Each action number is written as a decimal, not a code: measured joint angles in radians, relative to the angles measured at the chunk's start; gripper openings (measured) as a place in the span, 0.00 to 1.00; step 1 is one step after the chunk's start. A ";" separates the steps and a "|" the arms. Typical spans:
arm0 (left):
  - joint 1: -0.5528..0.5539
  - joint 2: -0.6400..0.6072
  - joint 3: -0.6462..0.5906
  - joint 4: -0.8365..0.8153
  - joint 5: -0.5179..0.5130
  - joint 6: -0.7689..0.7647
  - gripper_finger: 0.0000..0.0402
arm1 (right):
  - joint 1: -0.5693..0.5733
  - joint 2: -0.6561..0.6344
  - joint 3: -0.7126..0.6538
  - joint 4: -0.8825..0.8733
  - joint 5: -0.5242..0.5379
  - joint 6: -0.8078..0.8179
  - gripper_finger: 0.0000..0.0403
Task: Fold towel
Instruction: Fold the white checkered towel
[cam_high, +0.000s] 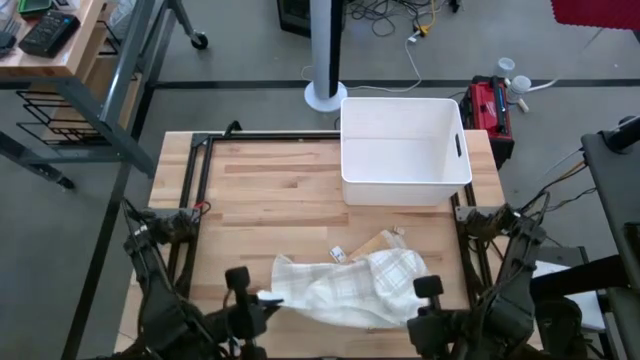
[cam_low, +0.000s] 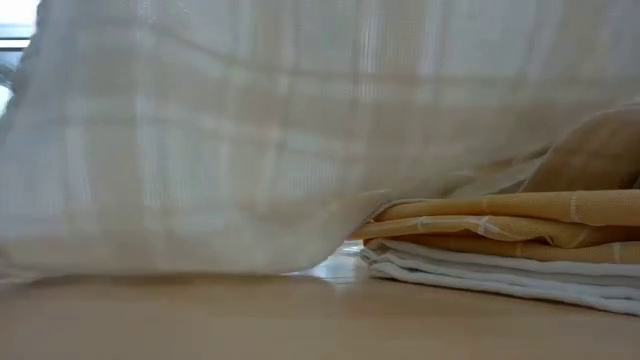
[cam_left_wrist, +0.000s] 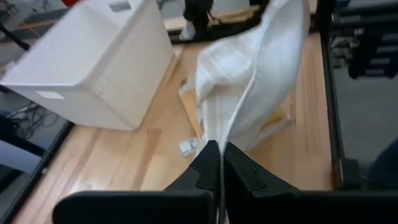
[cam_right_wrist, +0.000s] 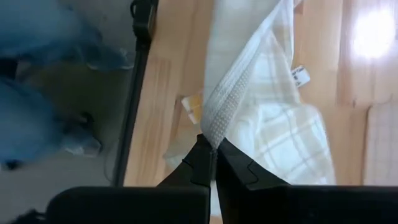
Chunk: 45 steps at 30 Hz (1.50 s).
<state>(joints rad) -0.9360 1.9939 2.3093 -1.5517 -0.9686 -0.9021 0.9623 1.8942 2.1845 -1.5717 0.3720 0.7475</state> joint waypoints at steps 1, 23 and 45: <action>0.000 0.007 -0.001 -0.002 0.009 -0.001 0.00 | 0.000 0.000 0.000 -0.001 0.005 -0.029 0.00; 0.117 -0.135 -0.283 -0.011 -0.055 -0.072 0.00 | -0.007 -0.440 -0.433 0.006 0.339 0.114 0.00; 0.360 -0.180 -0.717 0.140 0.067 -0.125 0.00 | -0.177 -0.624 -1.084 0.200 0.337 0.482 0.00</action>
<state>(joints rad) -0.5757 1.8136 1.5926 -1.4116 -0.9016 -1.0276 0.7854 1.2697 1.1010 -1.3713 0.7086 1.2291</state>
